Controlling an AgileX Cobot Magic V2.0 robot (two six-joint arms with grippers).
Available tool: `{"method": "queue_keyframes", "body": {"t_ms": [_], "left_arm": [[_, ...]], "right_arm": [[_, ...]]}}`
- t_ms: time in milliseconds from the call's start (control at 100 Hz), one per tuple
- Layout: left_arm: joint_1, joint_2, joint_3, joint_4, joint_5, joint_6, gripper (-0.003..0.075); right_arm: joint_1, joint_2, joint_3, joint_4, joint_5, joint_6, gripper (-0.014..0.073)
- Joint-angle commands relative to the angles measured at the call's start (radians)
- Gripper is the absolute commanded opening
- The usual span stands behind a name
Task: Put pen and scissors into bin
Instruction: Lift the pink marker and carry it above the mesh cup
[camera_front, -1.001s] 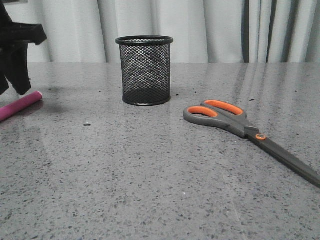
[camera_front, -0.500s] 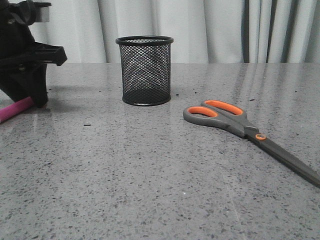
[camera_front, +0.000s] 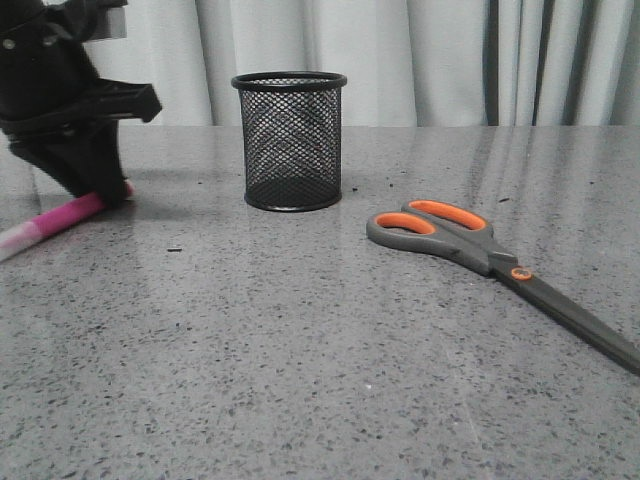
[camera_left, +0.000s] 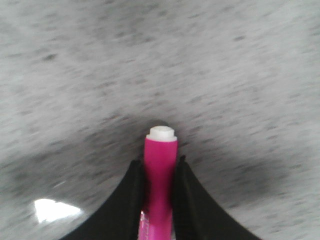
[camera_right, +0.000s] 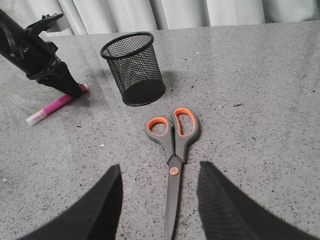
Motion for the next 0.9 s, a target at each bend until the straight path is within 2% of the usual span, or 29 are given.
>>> {"method": "queue_keyframes", "body": {"t_ms": [0,260,350,410,530,620,740,890], "left_arm": [[-0.012,-0.082,-0.072,-0.106,-0.103,0.048,-0.002],[-0.015,-0.191,-0.273,-0.336,-0.362,0.15,-0.002],[-0.031,-0.2,-0.302,-0.486,-0.43,0.269,-0.002],[-0.056,-0.2,-0.304,-0.643,-0.463,0.419,-0.0019],[-0.116,-0.177,-0.302,-0.866,-0.478,0.727,-0.0019],[-0.151,-0.141,-0.302,-1.0,-0.475,0.874,-0.002],[-0.165,-0.089,-0.302,-1.081,-0.475,0.995,-0.002],[-0.152,-0.024,-0.302,-1.083,-0.467,1.0,-0.0019]], "right_arm": [[-0.007,0.019,-0.035,0.031,-0.063,-0.008,0.0311],[-0.007,0.019,-0.035,0.042,-0.063,-0.008,0.0311],[-0.007,0.019,-0.035,0.042,-0.065,-0.008,0.0311],[-0.007,0.019,-0.035,0.042,-0.071,-0.008,0.0311],[-0.007,0.019,-0.035,0.042,-0.093,-0.008,0.0311],[-0.007,0.019,-0.035,0.042,-0.104,-0.008,0.0311],[-0.007,0.019,-0.035,0.042,-0.099,-0.008,0.0311],[-0.007,0.019,-0.035,0.042,-0.055,-0.008,0.0311]]}}
